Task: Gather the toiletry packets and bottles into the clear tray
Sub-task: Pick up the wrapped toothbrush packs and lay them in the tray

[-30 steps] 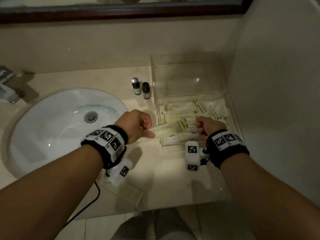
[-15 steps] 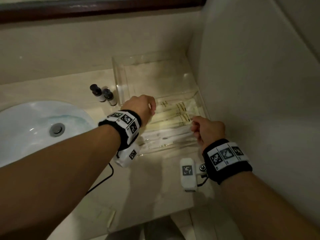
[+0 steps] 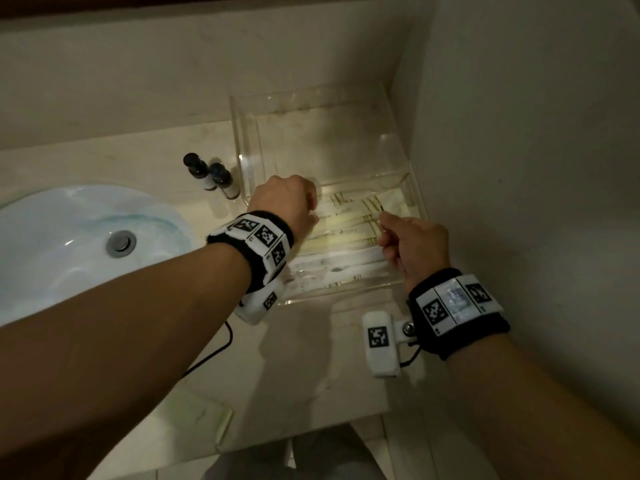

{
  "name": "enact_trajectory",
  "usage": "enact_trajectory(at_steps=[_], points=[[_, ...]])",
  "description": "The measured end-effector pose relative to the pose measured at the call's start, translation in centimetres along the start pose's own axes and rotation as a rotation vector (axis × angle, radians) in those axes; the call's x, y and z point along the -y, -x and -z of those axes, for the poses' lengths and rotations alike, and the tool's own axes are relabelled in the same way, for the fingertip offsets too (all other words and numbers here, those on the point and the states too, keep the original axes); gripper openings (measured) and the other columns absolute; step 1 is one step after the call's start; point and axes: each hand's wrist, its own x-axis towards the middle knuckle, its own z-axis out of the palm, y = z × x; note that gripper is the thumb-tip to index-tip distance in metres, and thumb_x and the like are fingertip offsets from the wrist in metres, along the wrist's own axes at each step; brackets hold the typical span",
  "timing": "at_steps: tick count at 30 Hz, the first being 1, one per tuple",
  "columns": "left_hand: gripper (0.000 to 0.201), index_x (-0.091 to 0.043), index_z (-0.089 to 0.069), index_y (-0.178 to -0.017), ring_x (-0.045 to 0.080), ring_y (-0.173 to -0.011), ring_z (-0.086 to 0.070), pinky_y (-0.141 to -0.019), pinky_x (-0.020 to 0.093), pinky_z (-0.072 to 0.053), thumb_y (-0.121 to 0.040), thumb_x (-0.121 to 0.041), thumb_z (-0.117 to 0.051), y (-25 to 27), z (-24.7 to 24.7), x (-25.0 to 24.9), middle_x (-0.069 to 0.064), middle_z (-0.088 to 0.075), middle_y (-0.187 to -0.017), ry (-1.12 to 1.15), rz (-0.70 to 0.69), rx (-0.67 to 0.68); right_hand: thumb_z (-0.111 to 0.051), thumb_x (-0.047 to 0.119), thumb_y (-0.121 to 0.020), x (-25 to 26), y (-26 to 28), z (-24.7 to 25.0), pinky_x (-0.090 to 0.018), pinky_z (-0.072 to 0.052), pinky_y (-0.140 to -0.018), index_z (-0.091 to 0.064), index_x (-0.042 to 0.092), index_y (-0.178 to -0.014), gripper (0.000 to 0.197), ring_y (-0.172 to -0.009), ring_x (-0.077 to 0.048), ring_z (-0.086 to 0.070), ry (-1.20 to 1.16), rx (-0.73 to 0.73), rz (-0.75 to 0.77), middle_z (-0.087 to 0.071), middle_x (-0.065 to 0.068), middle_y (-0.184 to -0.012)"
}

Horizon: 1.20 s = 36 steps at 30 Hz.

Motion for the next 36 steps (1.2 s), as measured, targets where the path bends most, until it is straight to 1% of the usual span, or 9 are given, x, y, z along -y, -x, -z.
enact_trajectory(at_steps=[6,9,12,15,18,24,28,31,36], points=[[0.027,-0.026,-0.067,-0.108,0.017,-0.091,-0.063,-0.08,0.027,-0.048,-0.084,-0.031,-0.079,2.5,2.0,2.6,-0.008,-0.069,-0.091,0.104,-0.02,-0.032,-0.074,0.022,-0.083,-0.1,1.6,-1.8,-0.02,-0.033,-0.039,-0.064,0.012,-0.069,0.02,-0.04,-0.011,-0.043,0.035,0.054,0.05,-0.059,0.0,-0.053],[0.027,-0.027,-0.068,-0.104,0.014,-0.088,-0.063,-0.08,0.025,-0.048,-0.082,-0.03,-0.082,4.6,3.4,4.7,-0.009,-0.069,-0.091,0.246,0.09,-0.08,-0.074,0.022,-0.083,-0.4,3.4,-3.8,-0.019,-0.032,-0.039,-0.063,0.01,-0.075,0.018,-0.041,-0.011,-0.044,0.06,0.097,0.052,-0.059,0.0,-0.054],[0.025,-0.029,-0.068,-0.096,0.015,-0.084,-0.069,-0.084,0.031,-0.057,-0.078,-0.032,-0.085,7.2,4.5,7.3,-0.006,-0.072,-0.09,0.361,0.161,-0.147,-0.074,0.023,-0.083,-1.0,5.5,-6.3,-0.019,-0.032,-0.037,-0.06,0.014,-0.066,0.023,-0.04,-0.011,-0.044,0.112,0.161,0.081,-0.06,0.0,-0.053],[0.021,-0.028,-0.069,-0.089,0.013,-0.07,-0.073,-0.077,0.033,-0.061,-0.077,-0.03,-0.086,10.4,5.0,10.3,-0.006,-0.075,-0.08,0.501,0.242,-0.195,-0.074,0.022,-0.082,-2.2,7.5,-8.9,-0.02,-0.033,-0.039,-0.059,0.015,-0.062,0.026,-0.041,-0.012,-0.044,0.162,0.205,0.099,-0.06,-0.001,-0.053],[0.02,-0.019,-0.07,-0.093,0.006,-0.057,-0.069,-0.065,0.024,-0.061,-0.081,-0.027,-0.084,14.5,5.3,13.9,-0.004,-0.073,-0.073,0.645,0.346,-0.286,-0.074,0.019,-0.082,-4.1,10.0,-11.4,-0.02,-0.033,-0.038,-0.06,0.013,-0.064,0.023,-0.04,-0.012,-0.044,0.223,0.269,0.126,-0.059,-0.001,-0.052],[0.019,-0.016,-0.072,-0.091,0.009,-0.056,-0.072,-0.06,0.025,-0.061,-0.082,-0.029,-0.082,22.4,4.2,21.1,0.0,-0.074,-0.075,0.784,0.525,-0.428,-0.081,0.024,-0.077,-8.9,15.1,-15.1,-0.02,-0.038,-0.041,-0.071,0.008,-0.075,0.019,-0.045,-0.012,-0.049,0.476,0.436,0.139,-0.063,-0.001,-0.056],[0.015,-0.016,-0.073,-0.087,0.01,-0.054,-0.071,-0.058,0.026,-0.061,-0.083,-0.029,-0.079,26.2,3.5,23.6,0.001,-0.074,-0.074,0.848,0.578,-0.494,-0.088,0.032,-0.067,-12.8,17.3,-17.0,-0.026,-0.055,-0.059,-0.074,0.013,-0.076,0.026,-0.068,-0.014,-0.068,0.761,0.541,0.159,-0.073,-0.001,-0.072],[0.013,-0.016,-0.074,-0.084,0.012,-0.054,-0.071,-0.06,0.032,-0.063,-0.083,-0.028,-0.079,28.5,3.0,24.8,0.001,-0.073,-0.072,0.897,0.604,-0.52,-0.089,0.043,-0.06,-14.5,18.4,-18.1,-0.031,-0.058,-0.077,-0.075,0.018,-0.088,0.04,-0.084,-0.016,-0.068,0.971,0.532,0.223,-0.072,0.002,-0.088],[0.014,-0.015,-0.073,-0.082,0.013,-0.054,-0.07,-0.062,0.036,-0.064,-0.084,-0.028,-0.079,31.5,1.5,26.2,0.002,-0.072,-0.07,0.961,0.648,-0.525,-0.088,0.052,-0.055,-16.1,19.3,-19.1,-0.027,-0.053,-0.079,-0.072,0.023,-0.101,0.057,-0.091,-0.018,-0.065,1.254,0.499,0.393,-0.069,0.001,-0.1]])
